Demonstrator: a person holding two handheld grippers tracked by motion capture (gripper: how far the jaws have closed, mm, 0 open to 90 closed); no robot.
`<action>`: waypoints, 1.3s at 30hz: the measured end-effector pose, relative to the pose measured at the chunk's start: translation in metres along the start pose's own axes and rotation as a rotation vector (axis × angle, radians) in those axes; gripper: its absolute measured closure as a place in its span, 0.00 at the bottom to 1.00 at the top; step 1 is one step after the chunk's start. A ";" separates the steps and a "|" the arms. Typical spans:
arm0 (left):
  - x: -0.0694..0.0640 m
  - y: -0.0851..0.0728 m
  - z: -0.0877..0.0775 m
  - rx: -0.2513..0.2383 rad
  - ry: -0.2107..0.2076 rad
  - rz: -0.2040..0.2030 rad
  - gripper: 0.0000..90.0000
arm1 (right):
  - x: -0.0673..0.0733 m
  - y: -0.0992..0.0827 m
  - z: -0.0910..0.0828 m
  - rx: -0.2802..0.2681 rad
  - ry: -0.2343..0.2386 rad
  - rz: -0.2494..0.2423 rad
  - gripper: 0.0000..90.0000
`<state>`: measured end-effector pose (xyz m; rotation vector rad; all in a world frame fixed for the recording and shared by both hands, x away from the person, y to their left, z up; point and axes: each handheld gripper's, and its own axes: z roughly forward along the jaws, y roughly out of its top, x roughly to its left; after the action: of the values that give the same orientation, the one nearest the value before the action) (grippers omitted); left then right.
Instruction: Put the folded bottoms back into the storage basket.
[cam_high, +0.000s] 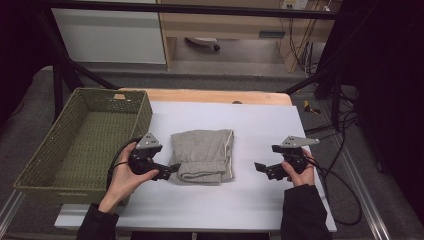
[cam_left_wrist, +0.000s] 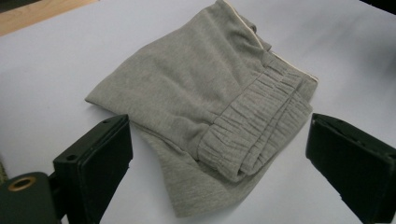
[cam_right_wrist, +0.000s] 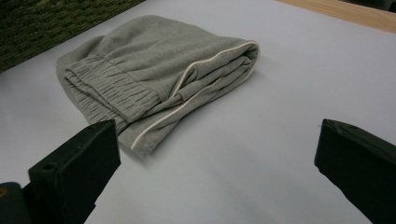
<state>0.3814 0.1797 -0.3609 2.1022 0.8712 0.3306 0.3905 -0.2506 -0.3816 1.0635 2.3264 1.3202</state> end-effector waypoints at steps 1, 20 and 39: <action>0.000 0.000 0.002 0.001 0.001 -0.004 0.08 | 0.000 0.000 0.000 0.000 0.000 -0.002 0.01; 0.003 0.010 0.053 0.058 0.052 -0.056 0.09 | 0.000 0.000 0.001 0.007 0.000 -0.004 0.01; 0.035 -0.002 0.085 0.083 0.171 -0.182 0.24 | 0.001 -0.001 0.004 0.022 0.003 -0.003 0.01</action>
<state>0.4483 0.1540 -0.4181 2.0728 1.1859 0.3878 0.3918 -0.2481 -0.3846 1.0652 2.3487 1.2988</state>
